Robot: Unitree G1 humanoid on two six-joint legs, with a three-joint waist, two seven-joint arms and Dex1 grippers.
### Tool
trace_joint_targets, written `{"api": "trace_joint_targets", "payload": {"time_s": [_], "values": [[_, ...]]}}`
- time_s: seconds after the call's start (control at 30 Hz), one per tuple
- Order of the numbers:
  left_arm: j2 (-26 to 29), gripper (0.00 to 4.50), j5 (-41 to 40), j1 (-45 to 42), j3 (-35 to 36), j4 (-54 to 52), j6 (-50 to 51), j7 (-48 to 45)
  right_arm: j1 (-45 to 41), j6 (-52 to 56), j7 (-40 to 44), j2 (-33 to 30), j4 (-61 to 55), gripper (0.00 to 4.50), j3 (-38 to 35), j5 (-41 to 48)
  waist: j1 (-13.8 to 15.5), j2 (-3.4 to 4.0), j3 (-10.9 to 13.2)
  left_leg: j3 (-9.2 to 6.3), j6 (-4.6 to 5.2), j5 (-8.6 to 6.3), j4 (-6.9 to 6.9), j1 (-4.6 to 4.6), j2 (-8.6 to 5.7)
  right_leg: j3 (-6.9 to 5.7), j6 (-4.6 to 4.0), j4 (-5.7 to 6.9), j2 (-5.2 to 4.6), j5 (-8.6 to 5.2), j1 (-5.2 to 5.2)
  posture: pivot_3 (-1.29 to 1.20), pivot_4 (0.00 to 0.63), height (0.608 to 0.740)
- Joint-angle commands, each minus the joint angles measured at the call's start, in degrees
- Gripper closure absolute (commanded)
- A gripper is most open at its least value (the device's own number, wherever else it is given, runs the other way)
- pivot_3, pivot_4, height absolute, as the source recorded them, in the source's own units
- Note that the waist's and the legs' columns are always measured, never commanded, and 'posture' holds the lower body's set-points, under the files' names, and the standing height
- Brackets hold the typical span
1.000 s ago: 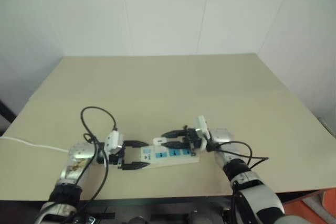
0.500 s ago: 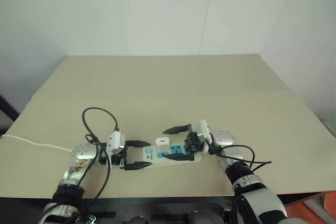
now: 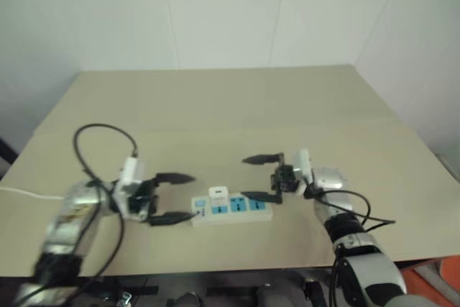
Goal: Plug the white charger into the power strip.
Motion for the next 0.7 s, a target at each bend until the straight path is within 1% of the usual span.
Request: {"api": "trace_joint_targets", "payload": {"time_s": [0.03,0.1,0.13,0.2,0.3,0.37,0.4,0.47,0.7], "values": [[6.4,0.06,-0.2,1.1,7.9,0.7,-0.1,-2.3,-1.7,4.8,2.7,-7.2,-5.9,0.0,-2.9,2.1,0.4,0.03,0.2,0.0,0.0,0.0,0.0,-0.02,0.0,0.0,0.0,-0.01,0.0,0.0,-0.03,0.0,0.15,0.74],[9.7,0.06,3.9,0.3,10.6,7.2,-4.8,-2.1,-1.6,5.5,3.5,-13.6,-7.0,0.0,-2.7,0.1,0.8,0.04,0.2,0.0,0.0,0.0,0.0,-0.05,-0.02,-0.06,0.09,-0.06,-0.01,-0.1,-0.05,0.0,0.15,0.74],[11.0,0.06,5.8,-0.1,11.5,10.6,-7.3,-2.2,-1.3,4.7,3.8,-16.8,-7.1,0.0,-1.8,-0.4,1.0,0.05,0.2,0.01,0.0,0.0,0.0,-0.05,-0.03,-0.05,0.39,-0.08,-0.02,-0.28,-0.05,0.0,0.15,0.74],[12.9,0.06,7.9,-0.8,12.6,15.5,-10.8,-2.8,-0.6,4.7,4.0,-21.9,-7.9,0.0,-0.5,-0.2,1.2,0.05,0.2,0.06,0.0,0.0,-0.01,-0.07,-0.03,-0.04,0.38,-0.17,-0.03,-0.32,-0.05,0.0,0.15,0.74],[14.5,0.06,10.2,-1.5,14.2,21.1,-14.7,-2.8,0.8,7.8,4.0,-29.5,-10.4,0.0,2.0,0.3,1.4,0.04,0.2,0.14,0.0,0.0,-0.08,-0.14,-0.02,-0.02,0.35,-0.22,-0.05,-0.33,-0.14,0.0,0.15,0.74],[14.4,0.06,10.7,-1.4,14.4,22.3,-15.9,-2.8,2.1,9.8,4.0,-33.0,-12.7,0.0,3.5,1.1,1.4,0.04,0.2,0.16,0.0,0.0,-0.09,-0.23,0.0,0.0,0.34,-0.19,-0.05,-0.32,-0.26,0.0,0.15,0.74],[14.1,0.06,10.5,-1.1,14.4,22.0,-15.9,-2.7,2.7,10.8,4.0,-33.8,-13.7,0.0,3.9,1.0,1.3,0.02,0.2,0.18,0.0,0.0,-0.09,-0.35,0.0,0.02,0.33,-0.14,-0.05,-0.31,-0.4,0.0,0.15,0.74],[13.2,0.06,10.0,-0.6,14.1,20.4,-15.5,-2.1,3.7,11.7,4.0,-34.5,-15.3,0.0,4.2,0.6,1.2,0.01,0.2,0.19,0.01,0.0,0.0,-0.69,0.02,0.04,-0.01,0.04,-0.03,-0.09,-0.84,0.0,0.15,0.74],[10.8,0.06,9.8,-0.7,13.1,17.8,-14.3,-0.6,5.9,12.9,3.3,-34.7,-17.1,0.0,2.4,0.0,1.4,0.01,0.2,0.2,0.0,0.01,0.13,-0.73,0.02,0.03,-0.08,0.13,-0.02,-0.03,-0.86,0.0,0.15,0.74]]}}
